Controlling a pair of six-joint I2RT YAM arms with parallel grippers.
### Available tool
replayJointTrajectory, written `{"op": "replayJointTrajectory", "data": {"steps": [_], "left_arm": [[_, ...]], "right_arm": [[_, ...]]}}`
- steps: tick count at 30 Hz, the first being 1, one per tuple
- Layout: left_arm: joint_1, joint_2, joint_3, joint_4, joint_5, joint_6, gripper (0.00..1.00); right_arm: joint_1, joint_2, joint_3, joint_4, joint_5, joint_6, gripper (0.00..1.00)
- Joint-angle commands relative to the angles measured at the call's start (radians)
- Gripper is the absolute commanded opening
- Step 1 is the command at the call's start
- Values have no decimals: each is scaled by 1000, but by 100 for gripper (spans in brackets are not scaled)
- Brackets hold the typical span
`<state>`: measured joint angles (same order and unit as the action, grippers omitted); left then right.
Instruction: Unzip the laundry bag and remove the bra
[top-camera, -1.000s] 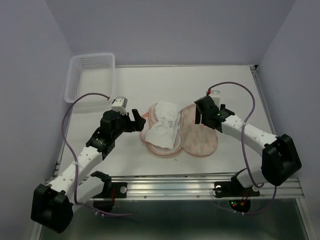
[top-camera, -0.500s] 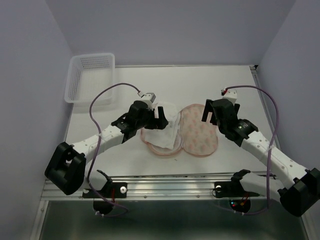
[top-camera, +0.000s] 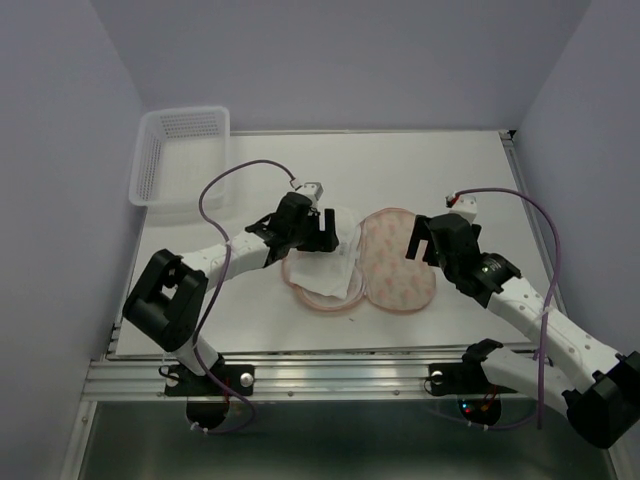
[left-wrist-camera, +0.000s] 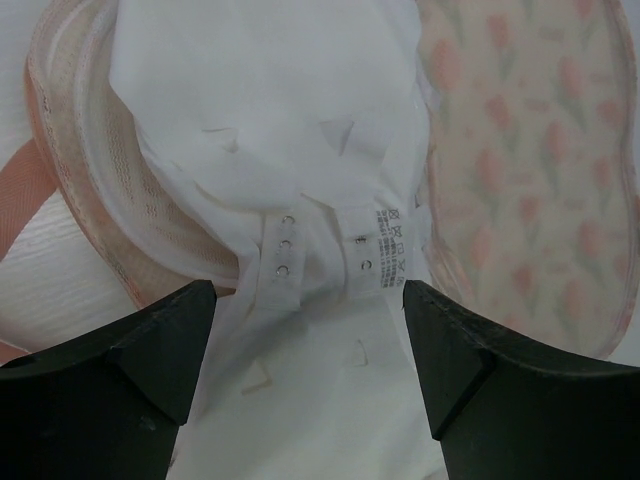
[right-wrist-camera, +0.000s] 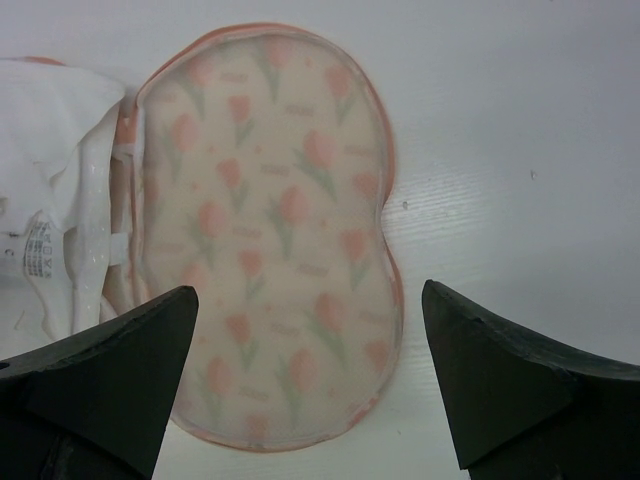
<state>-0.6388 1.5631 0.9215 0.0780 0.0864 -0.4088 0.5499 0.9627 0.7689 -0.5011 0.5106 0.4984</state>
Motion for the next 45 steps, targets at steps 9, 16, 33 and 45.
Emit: {"op": "replayJointTrajectory", "data": {"steps": [9, 16, 33, 45], "left_arm": [[2, 107, 89, 8, -33, 48, 82], [2, 152, 89, 26, 26, 34, 61], [2, -43, 207, -55, 62, 47, 0], [7, -155, 312, -136, 49, 76, 0]], "right_arm": [[1, -30, -14, 12, -21, 17, 100], [1, -16, -13, 10, -17, 14, 100], [1, -22, -20, 10, 5, 8, 100], [1, -30, -19, 10, 9, 8, 100]]}}
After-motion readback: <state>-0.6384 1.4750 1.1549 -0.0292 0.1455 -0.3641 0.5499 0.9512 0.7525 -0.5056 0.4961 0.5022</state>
